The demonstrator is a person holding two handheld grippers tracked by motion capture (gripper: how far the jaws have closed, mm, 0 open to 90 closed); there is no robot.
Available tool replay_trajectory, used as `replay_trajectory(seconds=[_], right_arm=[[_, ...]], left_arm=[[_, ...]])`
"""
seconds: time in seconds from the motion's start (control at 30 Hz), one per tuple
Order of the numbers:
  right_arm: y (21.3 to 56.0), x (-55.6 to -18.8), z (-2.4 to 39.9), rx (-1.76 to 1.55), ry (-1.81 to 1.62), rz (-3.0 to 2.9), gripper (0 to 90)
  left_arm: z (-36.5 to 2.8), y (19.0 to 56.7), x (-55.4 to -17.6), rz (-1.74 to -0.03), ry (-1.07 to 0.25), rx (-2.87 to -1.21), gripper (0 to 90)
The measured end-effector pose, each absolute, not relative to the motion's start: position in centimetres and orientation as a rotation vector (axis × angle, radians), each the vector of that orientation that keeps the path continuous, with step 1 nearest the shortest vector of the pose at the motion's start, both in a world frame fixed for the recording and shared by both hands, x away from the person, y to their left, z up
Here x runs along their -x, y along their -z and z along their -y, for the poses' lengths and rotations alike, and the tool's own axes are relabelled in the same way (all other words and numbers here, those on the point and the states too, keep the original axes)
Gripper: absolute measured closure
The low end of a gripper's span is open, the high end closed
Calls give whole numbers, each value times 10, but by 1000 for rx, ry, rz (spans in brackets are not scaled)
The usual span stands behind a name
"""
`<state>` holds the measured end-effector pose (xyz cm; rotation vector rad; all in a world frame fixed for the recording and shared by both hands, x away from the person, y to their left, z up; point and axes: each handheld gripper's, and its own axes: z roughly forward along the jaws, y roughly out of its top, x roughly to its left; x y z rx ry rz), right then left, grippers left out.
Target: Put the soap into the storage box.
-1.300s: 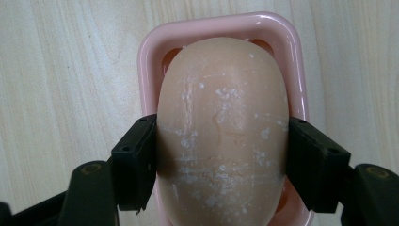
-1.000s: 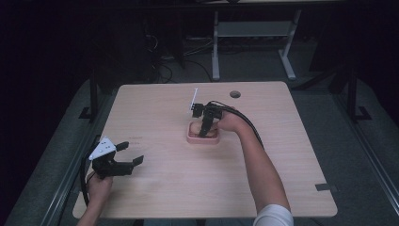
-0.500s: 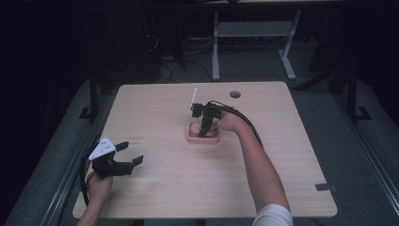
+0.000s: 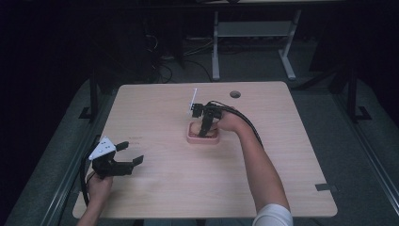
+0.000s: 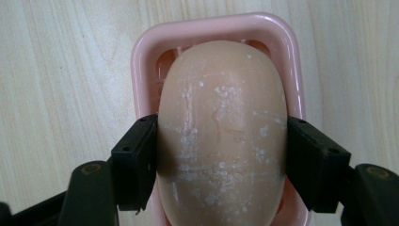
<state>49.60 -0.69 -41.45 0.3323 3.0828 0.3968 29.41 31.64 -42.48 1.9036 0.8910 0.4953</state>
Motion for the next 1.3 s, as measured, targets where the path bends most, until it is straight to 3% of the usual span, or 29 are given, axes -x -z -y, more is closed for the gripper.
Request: replay_trajectory(seconds=[0.7,1.3], right_arm=[[410,-498,12,-371,-460,-3077,330],[395,-487,40,-466,-592,-3036,270]], left_arm=[[-316,425,-295,-891,-495,-1902,143],[-316,425,-294,-895,-498,-1899,143]])
